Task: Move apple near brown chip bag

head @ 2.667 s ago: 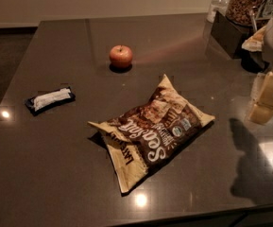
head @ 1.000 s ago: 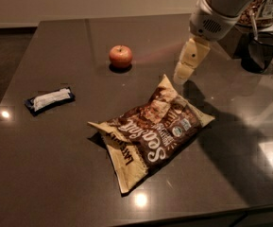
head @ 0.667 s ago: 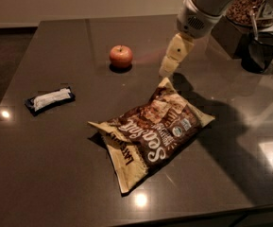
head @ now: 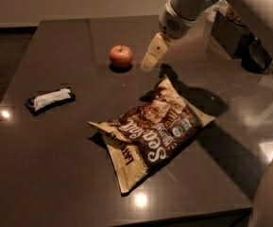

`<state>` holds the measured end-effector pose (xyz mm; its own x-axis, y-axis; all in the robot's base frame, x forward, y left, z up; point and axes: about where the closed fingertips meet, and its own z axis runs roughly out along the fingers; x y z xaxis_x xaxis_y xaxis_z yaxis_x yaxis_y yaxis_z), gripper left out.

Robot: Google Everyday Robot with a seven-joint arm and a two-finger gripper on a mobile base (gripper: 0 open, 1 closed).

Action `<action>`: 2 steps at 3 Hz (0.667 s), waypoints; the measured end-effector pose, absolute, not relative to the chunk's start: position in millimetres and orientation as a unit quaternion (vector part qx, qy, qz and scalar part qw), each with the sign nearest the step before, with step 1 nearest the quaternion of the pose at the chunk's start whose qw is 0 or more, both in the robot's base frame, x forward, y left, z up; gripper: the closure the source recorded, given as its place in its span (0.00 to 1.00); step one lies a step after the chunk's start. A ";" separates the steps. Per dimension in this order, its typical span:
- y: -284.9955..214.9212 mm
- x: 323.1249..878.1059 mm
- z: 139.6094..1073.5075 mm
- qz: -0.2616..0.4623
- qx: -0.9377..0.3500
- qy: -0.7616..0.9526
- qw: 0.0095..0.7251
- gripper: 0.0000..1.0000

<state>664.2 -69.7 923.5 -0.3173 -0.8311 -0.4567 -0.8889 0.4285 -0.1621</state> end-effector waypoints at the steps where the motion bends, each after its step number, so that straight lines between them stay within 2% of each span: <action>1: -57.8 692.0 912.8 0.051 -0.503 0.827 0.247 0.00; 2: -36.8 714.9 902.1 0.051 -0.481 0.841 0.242 0.00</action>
Offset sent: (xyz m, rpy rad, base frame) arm 0.0786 0.0607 -0.0278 0.0120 0.0327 -0.1732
